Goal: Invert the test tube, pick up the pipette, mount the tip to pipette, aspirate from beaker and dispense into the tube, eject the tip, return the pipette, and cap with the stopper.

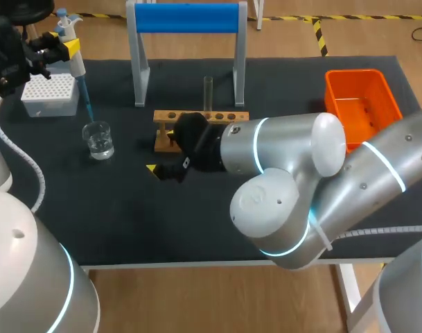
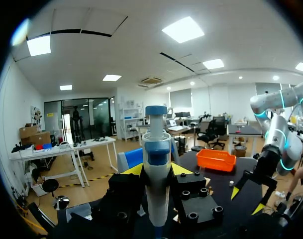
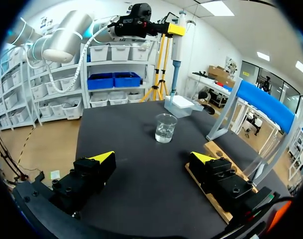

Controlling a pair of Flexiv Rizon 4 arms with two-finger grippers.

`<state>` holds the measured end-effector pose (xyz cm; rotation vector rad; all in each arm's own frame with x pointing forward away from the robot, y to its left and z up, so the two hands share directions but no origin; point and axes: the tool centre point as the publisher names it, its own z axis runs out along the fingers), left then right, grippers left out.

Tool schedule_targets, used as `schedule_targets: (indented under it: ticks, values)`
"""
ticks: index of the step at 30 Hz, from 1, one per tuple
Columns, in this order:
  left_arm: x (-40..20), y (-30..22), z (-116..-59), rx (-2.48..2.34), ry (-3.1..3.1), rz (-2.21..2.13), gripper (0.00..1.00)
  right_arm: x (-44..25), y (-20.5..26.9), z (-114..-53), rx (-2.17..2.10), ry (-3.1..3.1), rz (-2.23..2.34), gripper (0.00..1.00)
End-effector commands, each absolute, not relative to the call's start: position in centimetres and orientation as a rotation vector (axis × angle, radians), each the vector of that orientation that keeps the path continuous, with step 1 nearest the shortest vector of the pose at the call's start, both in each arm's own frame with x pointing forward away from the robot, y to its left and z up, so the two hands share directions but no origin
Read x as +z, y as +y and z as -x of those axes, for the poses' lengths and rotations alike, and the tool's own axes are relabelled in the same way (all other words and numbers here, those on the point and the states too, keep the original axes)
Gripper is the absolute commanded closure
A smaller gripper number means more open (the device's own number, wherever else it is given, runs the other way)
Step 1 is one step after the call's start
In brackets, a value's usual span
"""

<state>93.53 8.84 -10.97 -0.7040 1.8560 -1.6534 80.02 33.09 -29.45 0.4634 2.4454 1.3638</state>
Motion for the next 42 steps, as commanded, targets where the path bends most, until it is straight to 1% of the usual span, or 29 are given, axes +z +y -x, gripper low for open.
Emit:
schedule_targets:
  ticks: [1,9,24,42]
  values:
    - [-11.0,8.7,-93.6,-1.651,1.852,0.706,1.0,-29.6,33.1,-79.9,1.366,2.441,-0.465,0.0]
    - [-11.0,8.7,-93.6,-1.651,1.852,0.706,1.0,-29.6,33.1,-79.9,1.366,2.441,-0.465,0.0]
    - [-13.7,8.5,-93.0,-1.656,1.843,0.708,1.0,-29.6,33.1,-79.9,1.366,2.441,-0.465,0.0]
    - [-16.5,9.0,-93.7,-1.663,1.846,0.713,1.0,-29.6,33.1,-79.9,1.366,2.441,-0.465,0.0]
